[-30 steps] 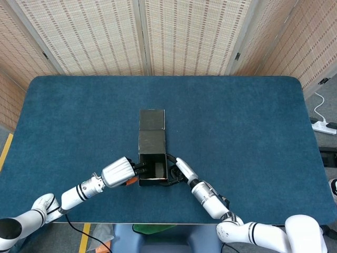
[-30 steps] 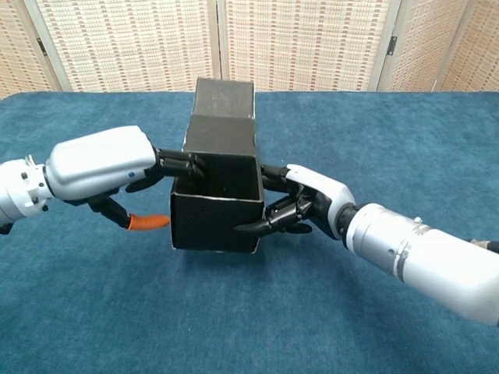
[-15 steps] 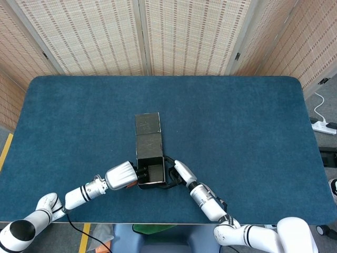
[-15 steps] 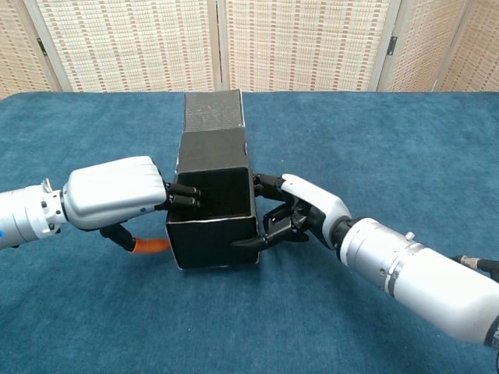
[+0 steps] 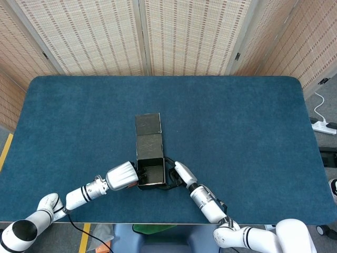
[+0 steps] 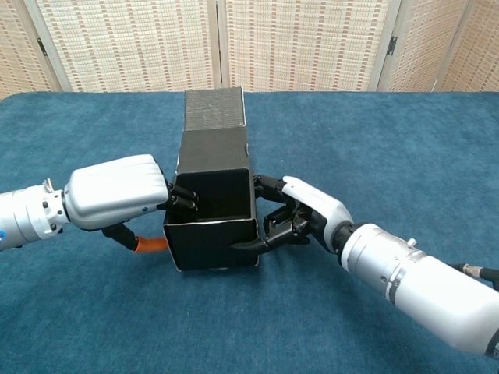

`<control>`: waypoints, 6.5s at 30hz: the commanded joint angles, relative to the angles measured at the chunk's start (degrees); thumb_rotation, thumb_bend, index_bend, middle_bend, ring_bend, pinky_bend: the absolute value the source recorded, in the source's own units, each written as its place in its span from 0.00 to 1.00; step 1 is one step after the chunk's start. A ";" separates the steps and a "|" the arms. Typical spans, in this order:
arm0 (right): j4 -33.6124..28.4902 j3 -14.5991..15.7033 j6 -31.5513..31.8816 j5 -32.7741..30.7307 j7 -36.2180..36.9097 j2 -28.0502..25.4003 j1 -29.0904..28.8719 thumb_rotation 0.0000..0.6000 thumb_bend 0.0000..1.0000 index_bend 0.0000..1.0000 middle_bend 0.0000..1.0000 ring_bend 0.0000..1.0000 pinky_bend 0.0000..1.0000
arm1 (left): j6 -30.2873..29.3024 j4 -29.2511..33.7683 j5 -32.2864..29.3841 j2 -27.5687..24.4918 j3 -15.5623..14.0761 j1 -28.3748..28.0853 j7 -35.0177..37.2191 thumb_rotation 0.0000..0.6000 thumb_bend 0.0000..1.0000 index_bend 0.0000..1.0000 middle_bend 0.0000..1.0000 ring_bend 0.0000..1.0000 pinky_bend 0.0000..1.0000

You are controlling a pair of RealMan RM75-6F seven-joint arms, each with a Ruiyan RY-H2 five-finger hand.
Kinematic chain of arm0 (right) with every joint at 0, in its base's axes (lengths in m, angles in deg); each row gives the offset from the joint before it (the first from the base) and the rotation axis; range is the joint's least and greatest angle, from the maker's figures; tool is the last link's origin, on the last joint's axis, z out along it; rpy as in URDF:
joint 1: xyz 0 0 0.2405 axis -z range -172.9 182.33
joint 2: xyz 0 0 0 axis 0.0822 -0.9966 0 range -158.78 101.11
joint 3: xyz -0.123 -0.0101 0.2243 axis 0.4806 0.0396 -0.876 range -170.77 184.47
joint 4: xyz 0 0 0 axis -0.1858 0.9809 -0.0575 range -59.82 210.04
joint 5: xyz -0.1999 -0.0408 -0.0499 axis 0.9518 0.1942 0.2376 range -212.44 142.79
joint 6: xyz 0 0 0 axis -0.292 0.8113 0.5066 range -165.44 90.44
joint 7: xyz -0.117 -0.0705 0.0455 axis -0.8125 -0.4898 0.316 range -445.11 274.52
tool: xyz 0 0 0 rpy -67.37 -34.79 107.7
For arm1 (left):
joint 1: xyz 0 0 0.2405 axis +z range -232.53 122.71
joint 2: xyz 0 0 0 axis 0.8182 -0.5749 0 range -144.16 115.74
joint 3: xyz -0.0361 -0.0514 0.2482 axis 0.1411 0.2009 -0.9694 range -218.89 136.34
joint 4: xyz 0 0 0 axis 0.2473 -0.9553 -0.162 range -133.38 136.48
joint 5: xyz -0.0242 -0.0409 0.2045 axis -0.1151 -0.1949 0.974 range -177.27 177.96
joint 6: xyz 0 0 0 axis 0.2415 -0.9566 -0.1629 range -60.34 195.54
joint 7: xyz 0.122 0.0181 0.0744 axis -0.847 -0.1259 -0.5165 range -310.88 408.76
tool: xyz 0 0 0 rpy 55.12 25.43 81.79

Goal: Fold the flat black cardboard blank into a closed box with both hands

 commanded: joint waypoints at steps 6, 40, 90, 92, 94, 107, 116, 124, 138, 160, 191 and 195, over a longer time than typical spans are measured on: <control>0.33 -0.67 0.30 -0.19 -0.25 0.49 -0.23 1.00 0.26 0.48 0.53 0.78 1.00 | -0.57 2.80 -1.12 -1.72 0.51 -0.13 -1.38 1.00 0.32 0.40 0.42 0.81 0.84; -1.57 -0.45 -3.09 -3.11 -6.08 0.24 -0.75 1.00 0.01 0.00 0.00 0.62 1.00 | 7.24 40.22 -16.89 -21.06 6.74 2.82 18.96 1.00 0.32 0.12 0.24 0.78 0.90; -33.10 -0.85 11.33 0.56 -9.93 -25.76 6.89 1.00 0.03 0.00 0.07 0.61 1.00 | 32.77 25.85 -20.70 -9.34 8.04 -1.00 51.31 1.00 0.18 0.00 0.00 0.61 0.88; -32.94 -0.74 10.12 -1.56 -9.66 -25.71 6.97 1.00 0.03 0.00 0.08 0.61 1.00 | 32.83 25.12 -20.76 -8.66 8.05 -0.97 53.34 1.00 0.19 0.04 0.06 0.61 0.88; -32.07 -0.81 7.92 -4.75 -9.46 -25.58 6.74 1.00 0.03 0.00 0.08 0.62 1.00 | 33.11 24.23 -20.50 -8.02 7.80 -1.11 55.88 1.00 0.19 0.13 0.17 0.61 0.88; -20.22 -7.13 -4.63 -23.73 -12.64 -20.44 -0.01 1.00 0.03 0.00 0.13 0.63 1.00 | 29.78 23.30 -20.42 -7.79 8.15 0.24 59.50 1.00 0.19 0.56 0.59 0.63 0.89; -8.09 -14.18 -8.14 -31.19 -17.19 -9.96 -10.34 1.00 0.03 0.00 0.15 0.63 1.00 | 25.24 31.94 -18.19 -13.19 7.77 0.91 57.01 1.00 0.19 0.55 0.58 0.63 0.89; -2.07 -21.38 -11.43 -35.17 -17.16 -4.86 -18.12 1.00 0.01 0.00 0.16 0.64 1.00 | 24.29 38.57 -18.13 -16.16 8.33 0.68 52.28 1.00 0.19 0.55 0.57 0.63 0.87; -22.36 -20.21 -17.02 -29.92 -13.41 -14.22 -13.74 1.00 0.00 0.00 0.25 0.68 1.00 | 32.59 37.23 -26.19 -14.18 9.79 1.12 43.88 1.00 0.19 0.54 0.56 0.63 0.87; -24.29 -6.45 -3.64 -22.51 -36.44 -13.73 -15.70 1.00 0.00 0.09 0.30 0.70 1.00 | 33.52 42.95 -37.76 -12.56 13.70 5.36 16.33 1.00 0.18 0.00 0.18 0.66 0.86; -18.51 0.49 10.15 -17.50 -62.24 -2.51 -15.57 1.00 0.00 0.17 0.29 0.71 1.00 | 28.29 55.99 -43.27 -30.77 14.19 9.50 -16.23 1.00 0.18 0.00 0.00 0.64 0.86; -16.69 2.54 11.48 -13.80 -63.59 -3.15 -14.64 1.00 0.00 0.20 0.28 0.71 1.00 | 28.83 56.24 -42.83 -31.07 14.51 9.55 -15.37 1.00 0.18 0.00 0.00 0.64 0.86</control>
